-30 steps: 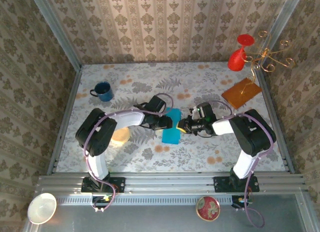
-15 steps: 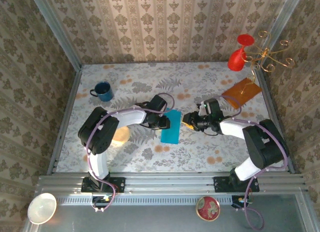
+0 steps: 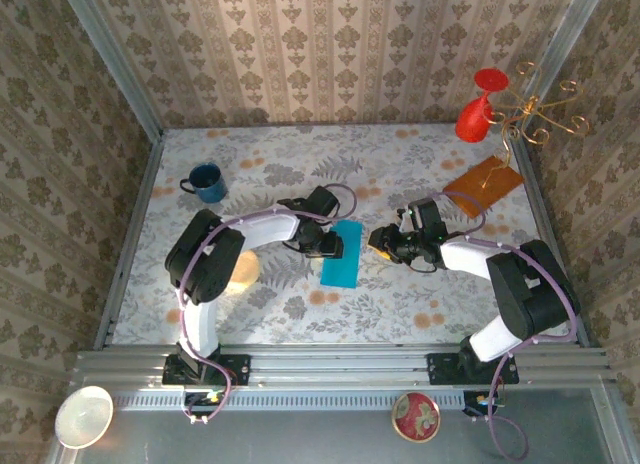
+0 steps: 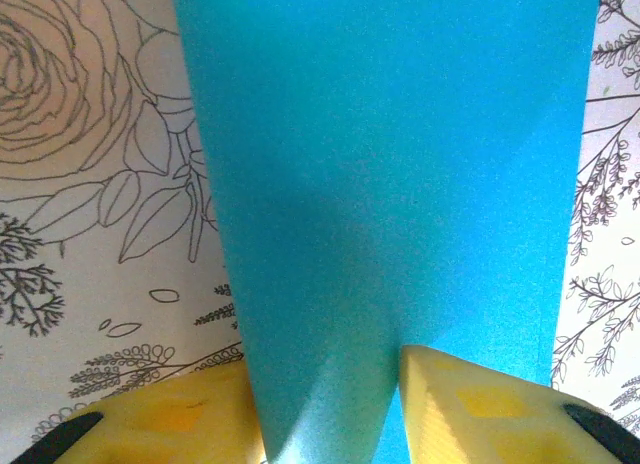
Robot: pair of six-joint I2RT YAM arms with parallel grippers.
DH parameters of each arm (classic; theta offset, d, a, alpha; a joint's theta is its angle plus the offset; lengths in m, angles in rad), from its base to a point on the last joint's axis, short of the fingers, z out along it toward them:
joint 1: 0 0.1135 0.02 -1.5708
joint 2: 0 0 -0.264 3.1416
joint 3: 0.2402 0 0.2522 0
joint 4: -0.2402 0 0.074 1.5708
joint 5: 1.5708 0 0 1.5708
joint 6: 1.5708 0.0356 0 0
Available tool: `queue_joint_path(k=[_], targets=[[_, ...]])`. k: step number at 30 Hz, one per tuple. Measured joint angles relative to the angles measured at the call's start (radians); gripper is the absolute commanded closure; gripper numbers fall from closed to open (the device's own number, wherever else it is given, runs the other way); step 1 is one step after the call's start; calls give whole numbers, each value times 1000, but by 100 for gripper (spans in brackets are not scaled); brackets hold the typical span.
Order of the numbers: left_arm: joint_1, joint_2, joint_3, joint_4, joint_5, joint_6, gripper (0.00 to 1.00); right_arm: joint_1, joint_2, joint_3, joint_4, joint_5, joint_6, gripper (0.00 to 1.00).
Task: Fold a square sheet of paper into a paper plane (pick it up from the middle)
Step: First fold in half a square sheet of paper at the center of the table, then hold the square sheet of paper at the center of the table.
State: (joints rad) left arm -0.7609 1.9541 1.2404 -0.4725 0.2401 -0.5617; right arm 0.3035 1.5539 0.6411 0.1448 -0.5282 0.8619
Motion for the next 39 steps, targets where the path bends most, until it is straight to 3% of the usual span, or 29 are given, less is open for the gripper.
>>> queue_joint_path(k=[22, 39], targets=[[-19, 55, 86, -106, -36, 35, 54, 0, 43, 0, 10, -13, 0, 63], [-19, 69, 104, -127, -36, 35, 53, 68, 134, 84, 39, -81, 0, 80]])
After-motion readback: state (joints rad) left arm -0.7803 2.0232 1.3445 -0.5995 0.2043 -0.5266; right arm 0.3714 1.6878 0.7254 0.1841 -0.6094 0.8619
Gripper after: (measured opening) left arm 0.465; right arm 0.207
